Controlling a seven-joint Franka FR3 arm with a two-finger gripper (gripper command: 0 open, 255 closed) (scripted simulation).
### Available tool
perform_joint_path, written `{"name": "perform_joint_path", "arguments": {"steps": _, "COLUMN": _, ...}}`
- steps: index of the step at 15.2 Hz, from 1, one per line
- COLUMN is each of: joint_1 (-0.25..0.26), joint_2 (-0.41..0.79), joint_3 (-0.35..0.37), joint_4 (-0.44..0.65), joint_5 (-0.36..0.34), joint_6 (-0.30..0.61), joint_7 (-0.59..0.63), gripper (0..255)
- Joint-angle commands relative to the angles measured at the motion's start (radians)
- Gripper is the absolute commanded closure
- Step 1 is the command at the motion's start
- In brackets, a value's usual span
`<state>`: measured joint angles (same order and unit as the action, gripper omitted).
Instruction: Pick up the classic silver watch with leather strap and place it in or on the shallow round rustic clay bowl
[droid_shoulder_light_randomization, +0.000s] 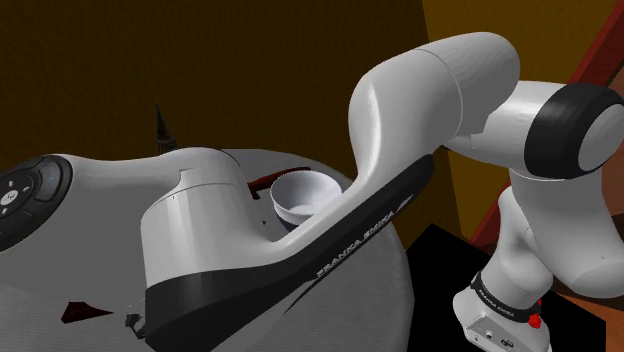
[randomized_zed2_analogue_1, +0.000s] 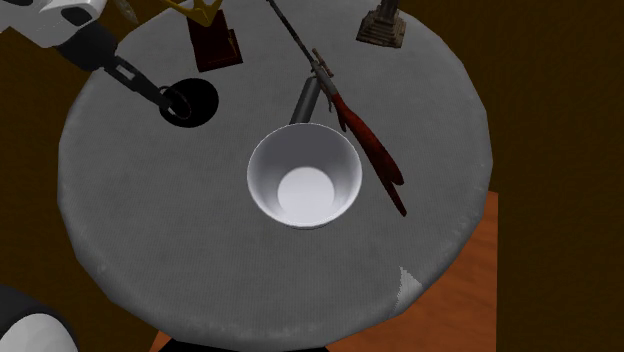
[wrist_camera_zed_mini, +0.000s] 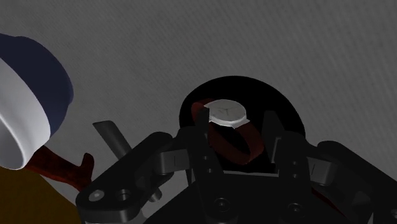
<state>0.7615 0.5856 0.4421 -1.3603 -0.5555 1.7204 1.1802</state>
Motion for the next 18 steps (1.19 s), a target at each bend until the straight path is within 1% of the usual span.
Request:
{"name": "perform_joint_path", "arguments": {"steps": 1, "joint_1": 0.000, "joint_2": 0.000, "joint_3": 0.000, "joint_4": 0.000, "joint_5": 0.000, "joint_6": 0.000, "joint_7": 0.000, "gripper": 255}}
{"name": "perform_joint_path", "arguments": {"steps": 2, "joint_1": 0.000, "joint_2": 0.000, "joint_3": 0.000, "joint_4": 0.000, "joint_5": 0.000, "joint_6": 0.000, "joint_7": 0.000, "gripper": 0}}
{"name": "perform_joint_path", "arguments": {"steps": 7, "joint_1": 0.000, "joint_2": 0.000, "joint_3": 0.000, "joint_4": 0.000, "joint_5": 0.000, "joint_6": 0.000, "joint_7": 0.000, "gripper": 0}}
{"name": "perform_joint_path", "arguments": {"steps": 11, "joint_1": 0.044, "joint_2": 0.009, "joint_3": 0.007, "joint_4": 0.134, "joint_5": 0.007, "joint_6": -0.123, "joint_7": -0.021, "gripper": 0}}
{"name": "perform_joint_path", "arguments": {"steps": 18, "joint_1": 0.044, "joint_2": 0.009, "joint_3": 0.007, "joint_4": 0.134, "joint_5": 0.007, "joint_6": -0.123, "joint_7": -0.021, "gripper": 0}}
